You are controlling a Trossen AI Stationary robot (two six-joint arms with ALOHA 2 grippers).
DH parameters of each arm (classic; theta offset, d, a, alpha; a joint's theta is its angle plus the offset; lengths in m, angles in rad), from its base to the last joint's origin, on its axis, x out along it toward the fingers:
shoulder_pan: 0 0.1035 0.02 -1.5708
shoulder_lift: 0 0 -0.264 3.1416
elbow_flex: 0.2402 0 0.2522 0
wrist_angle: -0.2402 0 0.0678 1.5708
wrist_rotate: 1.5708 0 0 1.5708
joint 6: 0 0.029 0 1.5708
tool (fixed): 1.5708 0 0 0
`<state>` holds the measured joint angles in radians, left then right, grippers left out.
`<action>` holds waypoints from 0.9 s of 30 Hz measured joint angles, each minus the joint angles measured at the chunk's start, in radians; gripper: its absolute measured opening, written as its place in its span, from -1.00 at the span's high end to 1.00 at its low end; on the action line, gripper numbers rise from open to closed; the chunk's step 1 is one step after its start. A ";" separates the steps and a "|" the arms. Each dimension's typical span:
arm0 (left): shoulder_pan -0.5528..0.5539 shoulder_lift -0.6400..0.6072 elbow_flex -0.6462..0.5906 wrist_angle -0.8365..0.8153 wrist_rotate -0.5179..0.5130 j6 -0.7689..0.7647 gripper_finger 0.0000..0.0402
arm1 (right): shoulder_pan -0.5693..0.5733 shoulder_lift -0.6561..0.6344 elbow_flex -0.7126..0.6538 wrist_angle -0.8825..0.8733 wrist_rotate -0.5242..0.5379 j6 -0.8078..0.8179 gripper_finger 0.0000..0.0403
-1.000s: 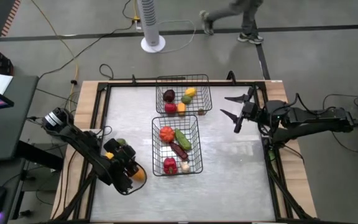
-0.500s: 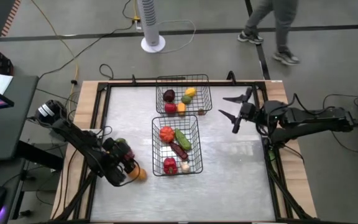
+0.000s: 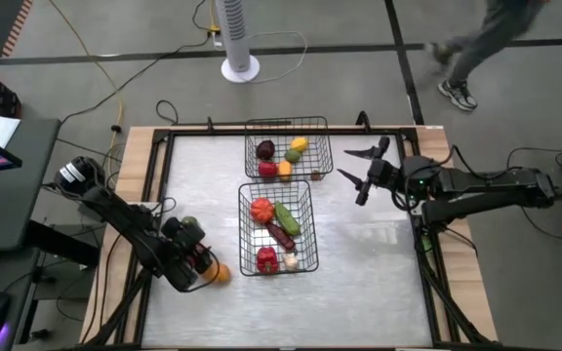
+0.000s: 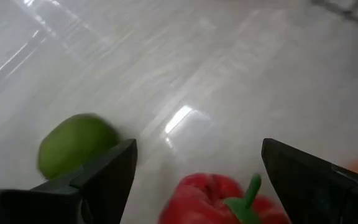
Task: Sort produce into baskets
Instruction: Put the potato into the bottom wire basket
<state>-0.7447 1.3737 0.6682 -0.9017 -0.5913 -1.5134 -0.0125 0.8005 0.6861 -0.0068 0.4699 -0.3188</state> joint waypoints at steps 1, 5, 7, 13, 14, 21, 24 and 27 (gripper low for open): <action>0.000 0.000 0.018 -0.003 -0.001 0.024 -0.65 | -0.005 -0.001 0.000 -0.001 0.000 0.002 -0.31; 0.001 0.000 0.119 -0.055 -0.007 0.126 -0.65 | -0.014 0.004 0.000 0.003 -0.001 0.004 -0.31; 0.001 -0.001 0.164 -0.089 0.017 0.160 -0.65 | -0.015 0.005 0.000 0.003 -0.001 0.004 -0.31; -0.027 -0.001 0.207 -0.107 0.102 0.218 -0.65 | -0.015 0.005 0.000 0.003 -0.051 0.004 -0.31; -0.037 -0.001 0.207 -0.106 0.099 0.212 -0.65 | -0.014 0.005 0.000 0.004 -0.053 0.004 -0.31; -0.080 0.001 0.207 0.094 0.007 0.281 -0.65 | -0.015 0.005 0.000 0.005 -0.054 0.004 -0.31; -0.079 0.022 0.207 0.232 0.005 0.373 -0.65 | -0.015 0.005 0.000 0.013 -0.054 0.005 -0.31; -0.079 0.059 0.207 0.352 0.003 0.504 -0.65 | -0.015 0.005 0.000 0.016 -0.054 0.006 -0.31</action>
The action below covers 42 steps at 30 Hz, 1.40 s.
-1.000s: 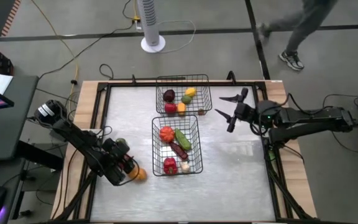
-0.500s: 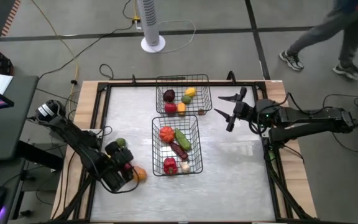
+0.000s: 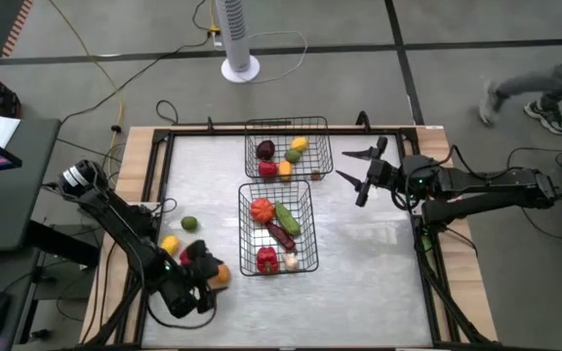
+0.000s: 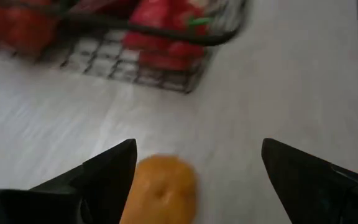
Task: Sort produce into baskets
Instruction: Put the potato into the bottom wire basket
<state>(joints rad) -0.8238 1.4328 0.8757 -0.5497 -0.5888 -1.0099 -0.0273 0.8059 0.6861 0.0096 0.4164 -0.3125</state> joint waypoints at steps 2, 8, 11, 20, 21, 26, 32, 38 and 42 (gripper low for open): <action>0.000 0.034 0.000 0.034 -0.001 0.077 -0.65 | 0.000 0.000 0.000 -0.001 0.000 0.000 -0.31; 0.006 0.141 0.000 -0.001 0.016 0.138 -0.65 | 0.000 0.000 0.000 -0.003 0.000 0.000 -0.31; 0.011 0.182 0.000 -0.057 0.032 0.126 -0.65 | 0.000 0.000 0.000 -0.002 0.000 -0.001 -0.31; 0.012 0.218 0.000 -0.117 0.053 0.110 -0.59 | 0.000 0.000 0.000 -0.001 -0.001 -0.002 -0.31; 0.014 0.218 0.000 -0.116 0.056 0.111 -0.54 | 0.000 0.000 0.000 -0.001 -0.001 -0.002 -0.31; 0.034 0.217 0.001 -0.116 0.074 0.110 -0.25 | 0.000 0.000 0.000 -0.001 -0.001 -0.003 -0.31; 0.086 0.179 0.040 -0.214 0.098 0.148 -0.22 | 0.000 0.000 0.000 0.001 -0.001 -0.003 -0.31; 0.145 0.156 0.266 -0.591 0.033 0.154 -0.30 | 0.000 0.000 0.000 -0.003 -0.001 -0.005 -0.31; 0.174 0.154 0.414 -0.696 -0.148 0.166 -0.30 | 0.000 0.000 0.000 -0.026 -0.001 0.014 -0.31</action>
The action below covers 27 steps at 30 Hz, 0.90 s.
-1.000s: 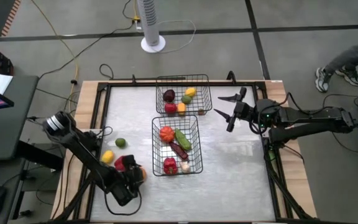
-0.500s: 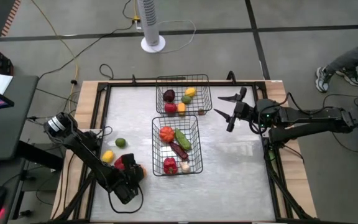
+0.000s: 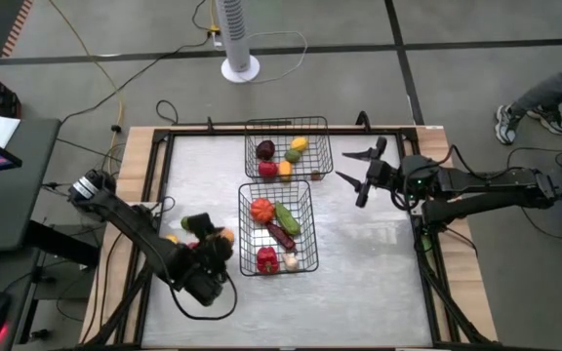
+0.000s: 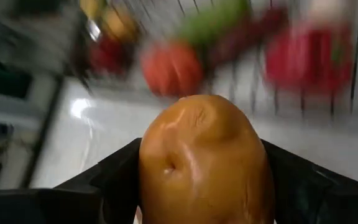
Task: Sort produce into baskets
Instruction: Put the potato into the bottom wire basket
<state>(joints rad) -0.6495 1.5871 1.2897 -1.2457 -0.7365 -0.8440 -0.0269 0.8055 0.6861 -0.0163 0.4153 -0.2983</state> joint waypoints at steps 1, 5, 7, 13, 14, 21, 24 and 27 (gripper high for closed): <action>0.006 0.000 0.026 0.010 -0.057 0.007 -0.30 | 0.000 0.000 0.000 -0.010 0.000 0.007 -0.31; 0.039 -0.001 0.084 0.142 -0.189 0.102 -0.31 | 0.000 0.000 0.000 -0.034 0.000 0.026 -0.31; 0.062 0.000 0.084 0.233 -0.166 0.190 -0.31 | 0.000 0.000 0.000 -0.036 0.000 0.036 -0.31; 0.130 0.002 0.064 0.434 -0.024 0.353 -0.32 | 0.000 0.000 0.000 -0.039 0.000 0.055 -0.31; 0.138 0.003 0.062 0.444 -0.009 0.365 -0.32 | 0.000 0.000 0.000 -0.041 0.000 0.055 -0.31; 0.172 0.003 0.060 0.463 0.024 0.387 -0.32 | 0.000 0.000 0.000 -0.065 0.000 0.062 -0.31; 0.178 0.003 0.060 0.495 0.037 0.388 -0.32 | 0.000 0.000 0.000 -0.066 0.000 0.062 -0.31; 0.189 0.003 0.060 0.539 0.089 0.402 -0.32 | 0.000 0.000 0.000 -0.066 0.000 0.062 -0.31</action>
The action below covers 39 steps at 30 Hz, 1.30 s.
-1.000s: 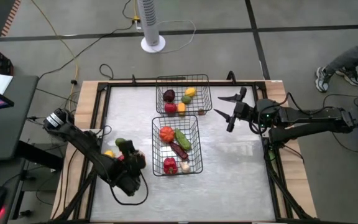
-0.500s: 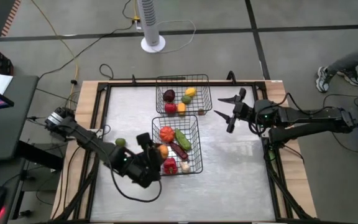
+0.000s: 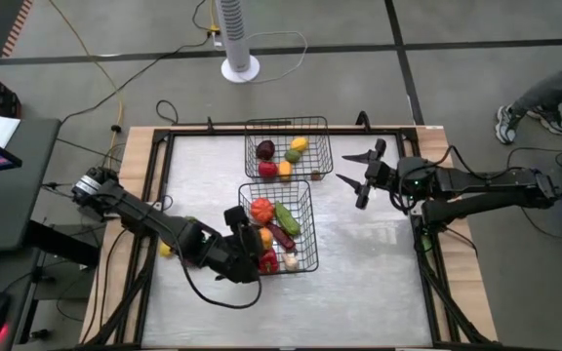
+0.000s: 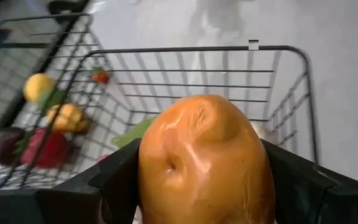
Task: Sort produce into baskets
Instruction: Put the potato into the bottom wire basket, then put the red bell pepper into the bottom wire basket
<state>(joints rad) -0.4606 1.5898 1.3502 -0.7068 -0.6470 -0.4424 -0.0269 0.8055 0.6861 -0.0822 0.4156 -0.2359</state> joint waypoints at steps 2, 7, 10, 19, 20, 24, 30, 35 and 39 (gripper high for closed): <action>0.007 0.000 0.000 0.021 0.037 0.026 -0.32 | 0.000 0.000 0.000 0.000 0.000 0.000 -0.31; 0.013 0.000 0.000 0.026 0.055 0.104 -0.34 | 0.000 0.000 0.000 0.000 0.000 0.002 -0.31; 0.017 0.000 0.000 0.026 0.041 0.117 -0.42 | 0.000 0.000 0.000 0.000 0.000 0.002 -0.31; 0.029 0.000 0.022 -0.029 0.042 0.086 -0.77 | 0.000 0.000 0.000 0.000 0.000 0.001 -0.31; 0.029 0.000 0.039 -0.061 0.047 0.067 -0.77 | 0.000 0.000 0.000 0.000 0.000 0.001 -0.31; 0.028 0.000 0.124 -0.232 0.078 -0.029 -0.76 | 0.000 0.000 0.000 0.000 0.000 -0.004 -0.31; -0.035 -0.002 0.153 -0.622 0.159 -0.312 -0.66 | 0.000 0.000 0.000 0.000 0.000 -0.021 -0.31; -0.141 -0.001 0.028 -0.732 0.325 -0.547 -0.58 | 0.000 0.000 0.000 0.019 0.000 -0.042 -0.31; -0.225 0.000 -0.091 -0.664 0.466 -0.665 -0.53 | 0.000 0.000 0.000 0.057 0.000 -0.063 -0.31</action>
<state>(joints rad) -0.6859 1.5898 1.2593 -1.3704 -0.1813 -1.1075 -0.0269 0.8055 0.6861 -0.0254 0.4161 -0.2989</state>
